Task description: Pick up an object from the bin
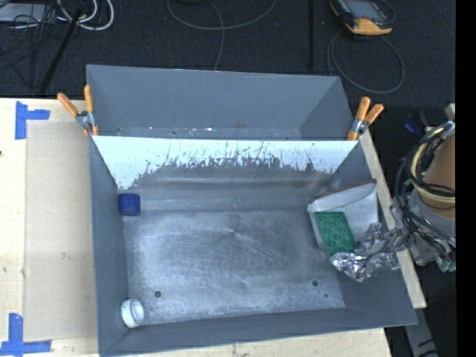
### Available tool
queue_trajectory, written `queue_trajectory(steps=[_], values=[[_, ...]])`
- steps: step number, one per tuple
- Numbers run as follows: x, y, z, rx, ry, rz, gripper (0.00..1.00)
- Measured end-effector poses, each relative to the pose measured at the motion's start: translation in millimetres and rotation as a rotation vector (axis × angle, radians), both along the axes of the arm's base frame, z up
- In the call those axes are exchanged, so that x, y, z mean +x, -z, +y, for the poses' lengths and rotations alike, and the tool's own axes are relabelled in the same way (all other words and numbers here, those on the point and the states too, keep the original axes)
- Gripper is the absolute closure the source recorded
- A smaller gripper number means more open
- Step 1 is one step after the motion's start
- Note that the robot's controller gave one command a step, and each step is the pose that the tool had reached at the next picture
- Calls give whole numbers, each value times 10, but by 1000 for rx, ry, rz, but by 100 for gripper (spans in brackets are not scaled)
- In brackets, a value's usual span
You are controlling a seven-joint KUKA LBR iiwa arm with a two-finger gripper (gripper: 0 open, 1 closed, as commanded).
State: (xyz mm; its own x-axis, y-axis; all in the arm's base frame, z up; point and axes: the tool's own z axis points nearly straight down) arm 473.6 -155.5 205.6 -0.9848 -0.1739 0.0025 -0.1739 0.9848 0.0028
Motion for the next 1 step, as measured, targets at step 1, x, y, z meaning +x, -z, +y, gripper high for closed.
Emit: queue_trajectory(steps=[1], values=[[-1,0,-3,0,2,0,100]])
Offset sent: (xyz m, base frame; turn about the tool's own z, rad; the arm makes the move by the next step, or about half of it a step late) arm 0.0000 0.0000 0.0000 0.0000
